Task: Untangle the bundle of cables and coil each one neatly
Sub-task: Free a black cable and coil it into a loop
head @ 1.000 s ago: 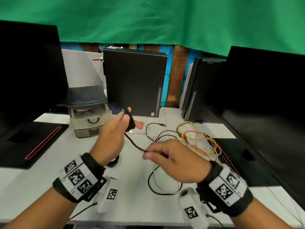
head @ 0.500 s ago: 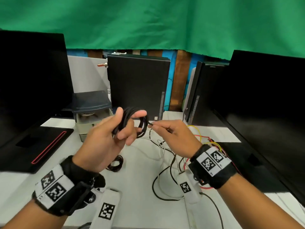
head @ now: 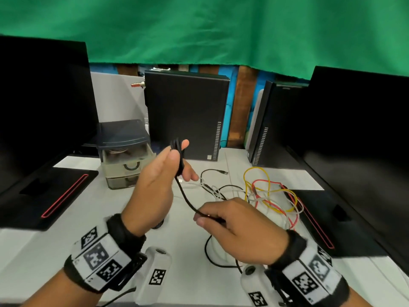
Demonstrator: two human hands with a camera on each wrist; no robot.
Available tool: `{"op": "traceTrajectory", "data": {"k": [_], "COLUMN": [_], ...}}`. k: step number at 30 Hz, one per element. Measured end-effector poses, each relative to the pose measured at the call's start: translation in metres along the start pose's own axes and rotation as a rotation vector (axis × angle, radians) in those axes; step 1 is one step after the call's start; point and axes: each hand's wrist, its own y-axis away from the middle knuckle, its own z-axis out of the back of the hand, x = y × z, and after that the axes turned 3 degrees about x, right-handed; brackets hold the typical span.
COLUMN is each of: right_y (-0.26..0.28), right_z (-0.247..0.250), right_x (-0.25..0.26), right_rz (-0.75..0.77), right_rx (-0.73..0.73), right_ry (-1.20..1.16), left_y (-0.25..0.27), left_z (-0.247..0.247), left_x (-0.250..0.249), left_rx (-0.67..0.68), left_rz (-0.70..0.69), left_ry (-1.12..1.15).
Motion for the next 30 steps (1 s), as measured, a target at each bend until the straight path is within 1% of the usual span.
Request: {"op": "traceTrajectory", "data": {"k": [3, 6, 8, 10, 12, 13, 16, 18, 20, 25, 27, 30], "right_y": [0.015, 0.028, 0.032, 0.031, 0.028, 0.026, 0.024, 0.021, 0.017, 0.017, 0.016, 0.014], "right_z": [0.012, 0.019, 0.024, 0.028, 0.031, 0.032, 0.029, 0.024, 0.021, 0.024, 0.023, 0.018], "right_x": [0.006, 0.004, 0.002, -0.005, -0.013, -0.016, -0.018, -0.016, -0.014, -0.007, -0.009, -0.02], "right_rz": [0.014, 0.005, -0.002, -0.004, 0.006, 0.01, 0.026, 0.036, 0.047, 0.061, 0.033, -0.059], "right_rx": [-0.039, -0.08, -0.126, -0.224, -0.335, -0.385, -0.493, -0.537, -0.56, -0.501, -0.531, -0.584], "right_ry": [-0.053, -0.151, -0.17, -0.081, 0.015, 0.021, -0.036, -0.101, -0.176, -0.435, -0.507, -0.578], "left_y": [0.006, 0.013, 0.017, 0.02, 0.023, 0.022, 0.018, 0.015, 0.014, 0.013, 0.013, 0.01], "left_z": [-0.004, -0.008, -0.013, -0.018, -0.021, -0.021, -0.016, -0.011, -0.006, 0.0, 0.003, 0.013], "left_x": [0.003, 0.012, 0.017, 0.017, 0.014, 0.012, 0.005, 0.0, -0.002, -0.011, -0.014, -0.018], "left_rx": [0.078, 0.217, 0.315, 0.393, 0.454, 0.477, 0.551, 0.578, 0.583, 0.539, 0.52, 0.528], "left_rz": [0.003, -0.056, -0.097, -0.099, -0.066, -0.029, 0.123, 0.22, 0.281, 0.329, 0.341, 0.343], "left_ry": [-0.2, -0.454, -0.55, -0.562, -0.463, -0.378, 0.007, 0.188, 0.292, 0.547, 0.652, 0.839]}}
